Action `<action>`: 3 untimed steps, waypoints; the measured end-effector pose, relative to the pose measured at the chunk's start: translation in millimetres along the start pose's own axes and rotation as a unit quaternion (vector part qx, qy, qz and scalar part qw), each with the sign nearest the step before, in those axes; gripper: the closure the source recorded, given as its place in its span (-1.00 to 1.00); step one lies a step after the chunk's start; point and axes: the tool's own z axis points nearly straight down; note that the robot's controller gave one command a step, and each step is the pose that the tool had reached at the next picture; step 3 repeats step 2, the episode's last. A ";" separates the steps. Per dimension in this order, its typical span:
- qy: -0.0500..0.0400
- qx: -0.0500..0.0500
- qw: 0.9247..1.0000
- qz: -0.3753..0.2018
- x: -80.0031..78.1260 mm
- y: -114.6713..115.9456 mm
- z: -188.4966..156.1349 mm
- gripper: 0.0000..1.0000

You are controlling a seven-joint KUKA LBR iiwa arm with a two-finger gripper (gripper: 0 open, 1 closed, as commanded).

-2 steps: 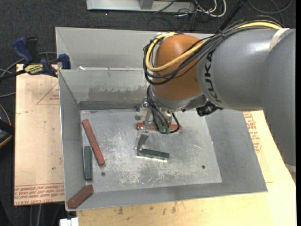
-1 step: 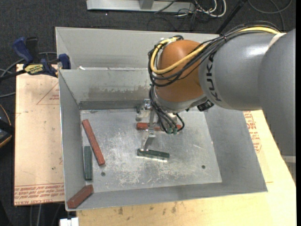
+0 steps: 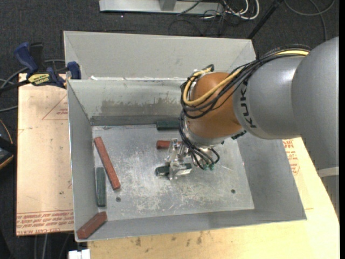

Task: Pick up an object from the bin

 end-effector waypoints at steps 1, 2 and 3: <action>0.000 0.000 1.000 0.000 0.0 0.0 0.0 1.00; 0.004 0.001 1.000 0.000 4.4 8.8 -157.2 1.00; 0.004 0.001 1.000 0.000 4.4 8.8 -157.2 1.00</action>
Offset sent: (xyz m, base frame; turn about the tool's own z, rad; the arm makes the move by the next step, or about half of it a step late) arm -0.0097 0.0070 0.1551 -0.0004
